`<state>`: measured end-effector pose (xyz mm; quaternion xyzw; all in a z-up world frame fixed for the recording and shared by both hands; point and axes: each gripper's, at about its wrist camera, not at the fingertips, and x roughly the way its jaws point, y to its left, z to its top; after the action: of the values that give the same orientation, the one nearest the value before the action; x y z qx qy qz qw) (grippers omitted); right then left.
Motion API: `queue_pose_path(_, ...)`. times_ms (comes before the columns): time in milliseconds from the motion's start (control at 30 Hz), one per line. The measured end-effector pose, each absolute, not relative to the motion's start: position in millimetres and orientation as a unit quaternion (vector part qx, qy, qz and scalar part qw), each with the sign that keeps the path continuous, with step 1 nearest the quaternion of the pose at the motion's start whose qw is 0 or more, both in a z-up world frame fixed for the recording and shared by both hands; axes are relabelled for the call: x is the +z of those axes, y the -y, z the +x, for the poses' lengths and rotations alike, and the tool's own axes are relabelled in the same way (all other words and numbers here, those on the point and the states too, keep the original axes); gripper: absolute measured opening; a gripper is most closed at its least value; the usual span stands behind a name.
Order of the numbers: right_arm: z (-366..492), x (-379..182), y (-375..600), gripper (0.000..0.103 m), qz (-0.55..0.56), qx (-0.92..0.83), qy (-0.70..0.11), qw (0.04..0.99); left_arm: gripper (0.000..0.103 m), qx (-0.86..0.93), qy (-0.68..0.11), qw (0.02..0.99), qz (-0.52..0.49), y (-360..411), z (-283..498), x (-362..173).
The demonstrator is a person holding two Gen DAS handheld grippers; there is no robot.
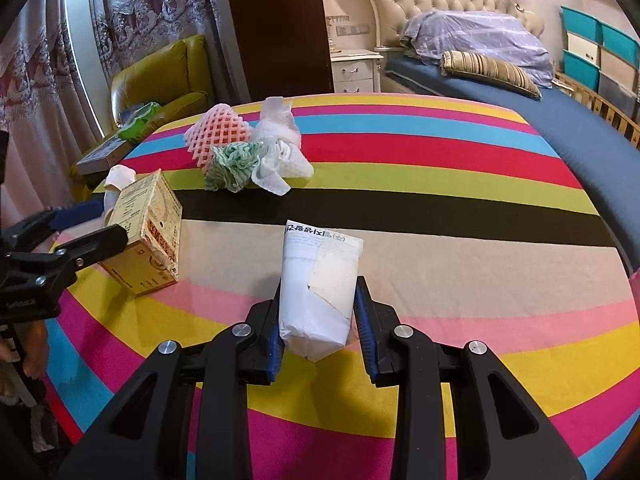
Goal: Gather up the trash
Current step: 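Grasp the white packet with the right tool while the left tool grasps the paper box, then carry the paper box and white packet over the pink bin with both tools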
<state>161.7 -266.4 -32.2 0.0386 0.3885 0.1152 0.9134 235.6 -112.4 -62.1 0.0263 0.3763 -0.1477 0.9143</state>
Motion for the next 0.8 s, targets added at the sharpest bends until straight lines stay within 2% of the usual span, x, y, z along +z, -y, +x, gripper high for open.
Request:
queue_pose_path(200,165.1,-34.2,268.3,0.031,0.046,0.119,-0.394,0.91,0.093,-0.102,-0.393,0.913,-0.024,125.8,235.3,-67.0)
queue_pose_path(467,161.7,-33.8,272.7,0.031,0.057,0.122,-0.388,0.912,0.091,0.011,-0.386,0.922,0.006,127.5,250.1,-73.4)
queue_pose_path(633,161.7,-34.2,268.6,0.031,0.049,0.127,-0.39,0.911,0.071,0.018,-0.385,0.923,-0.006,110.4,243.9,-74.0)
queue_pose_path(800,161.6,-34.2,265.0,0.031,0.038,0.125,-0.391,0.911,0.061,-0.005,-0.384,0.923,0.009,119.0,246.1,-80.8)
